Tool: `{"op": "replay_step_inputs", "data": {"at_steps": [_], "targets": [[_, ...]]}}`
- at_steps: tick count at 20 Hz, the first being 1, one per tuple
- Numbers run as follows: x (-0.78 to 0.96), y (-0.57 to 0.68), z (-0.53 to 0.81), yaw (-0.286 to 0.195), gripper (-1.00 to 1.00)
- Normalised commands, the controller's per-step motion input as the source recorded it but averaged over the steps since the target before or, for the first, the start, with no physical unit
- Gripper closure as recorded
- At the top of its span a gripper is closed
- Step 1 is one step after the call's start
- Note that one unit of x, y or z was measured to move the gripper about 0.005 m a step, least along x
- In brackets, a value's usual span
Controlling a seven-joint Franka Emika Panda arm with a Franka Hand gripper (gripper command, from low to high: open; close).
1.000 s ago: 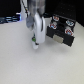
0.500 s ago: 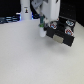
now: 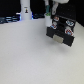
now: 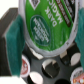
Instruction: Open the kcup holder, insert the kcup into the holder, and close the kcup holder
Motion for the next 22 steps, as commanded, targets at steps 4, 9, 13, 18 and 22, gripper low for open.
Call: {"op": "replay_step_inputs", "data": {"at_steps": [4, 9, 13, 18, 22], "targets": [[0.15, 0.63, 0.38, 0.034, 1.0], [0.19, 0.63, 0.31, 0.039, 1.0], [0.17, 0.61, 0.2, 0.053, 1.0], [0.13, 0.56, 0.01, 0.075, 1.0], [0.24, 0.49, -0.06, 0.081, 1.0]]}}
